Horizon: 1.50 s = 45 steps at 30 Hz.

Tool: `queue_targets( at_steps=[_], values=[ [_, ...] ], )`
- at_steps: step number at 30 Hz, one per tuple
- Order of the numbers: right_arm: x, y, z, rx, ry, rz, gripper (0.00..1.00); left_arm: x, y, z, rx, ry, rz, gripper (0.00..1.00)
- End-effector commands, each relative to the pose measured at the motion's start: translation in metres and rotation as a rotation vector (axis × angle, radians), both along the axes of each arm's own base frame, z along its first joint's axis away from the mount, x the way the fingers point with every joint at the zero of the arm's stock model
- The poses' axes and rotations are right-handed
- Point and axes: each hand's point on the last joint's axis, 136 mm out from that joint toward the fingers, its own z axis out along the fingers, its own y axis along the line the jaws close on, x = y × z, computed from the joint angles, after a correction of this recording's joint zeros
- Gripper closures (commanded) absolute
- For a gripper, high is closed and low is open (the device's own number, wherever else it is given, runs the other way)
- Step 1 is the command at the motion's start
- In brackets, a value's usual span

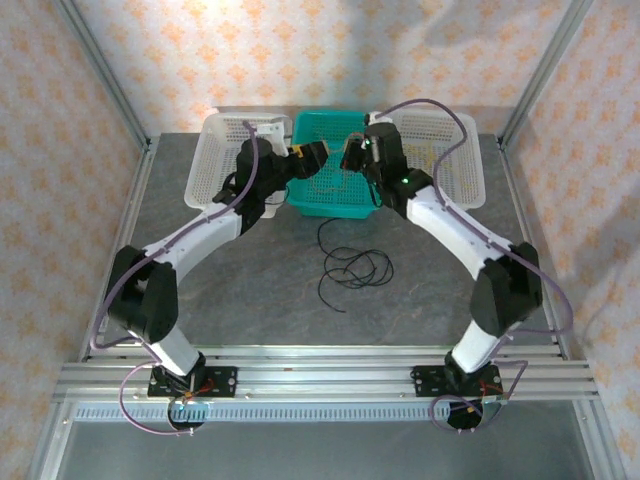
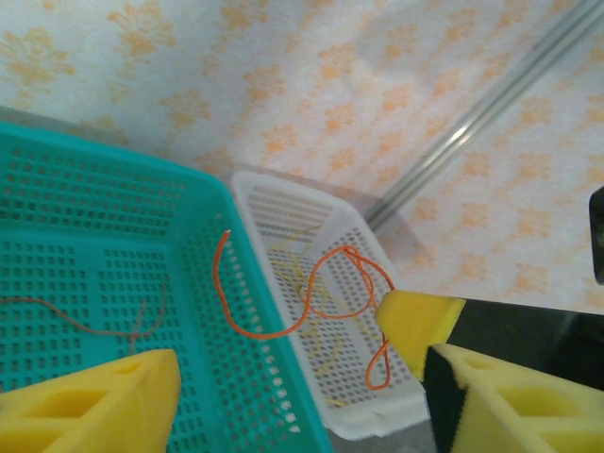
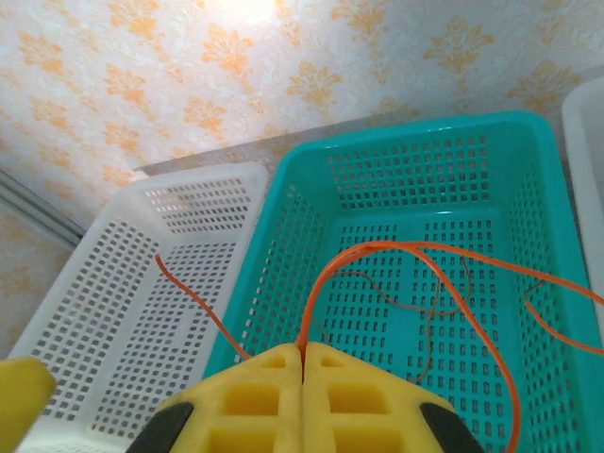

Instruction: Untangle the cables

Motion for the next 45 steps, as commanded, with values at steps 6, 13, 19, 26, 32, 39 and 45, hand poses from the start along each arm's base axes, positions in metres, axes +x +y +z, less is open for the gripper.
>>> queue_targets(
  at_steps=[6,13,19,26,32,39,45],
  values=[
    [0.05,0.012,-0.038,-0.08,0.079,0.002,1.0,0.036,0.027,-0.02,0.058,0.058,0.094,0.21],
    [0.083,0.015,-0.09,-0.122,0.172,-0.02,1.0,0.038,0.031,-0.05,0.101,0.119,0.107,0.21],
    [0.094,0.019,-0.121,-0.145,0.236,-0.014,1.0,0.036,0.031,-0.081,0.125,0.182,0.104,0.23],
    [0.091,0.021,-0.121,-0.142,0.228,0.01,0.68,0.032,0.033,-0.091,0.134,0.199,0.103,0.23],
    [0.085,0.019,-0.105,-0.152,0.202,0.022,0.58,0.024,0.032,-0.094,0.146,0.21,0.08,0.25],
    [0.061,0.008,-0.063,-0.136,0.124,0.022,0.6,-0.004,0.037,-0.09,0.228,0.203,0.077,0.24],
    [0.019,0.009,-0.04,-0.088,0.077,0.066,0.6,-0.043,0.031,-0.095,0.302,0.202,0.068,0.24]
  ],
)
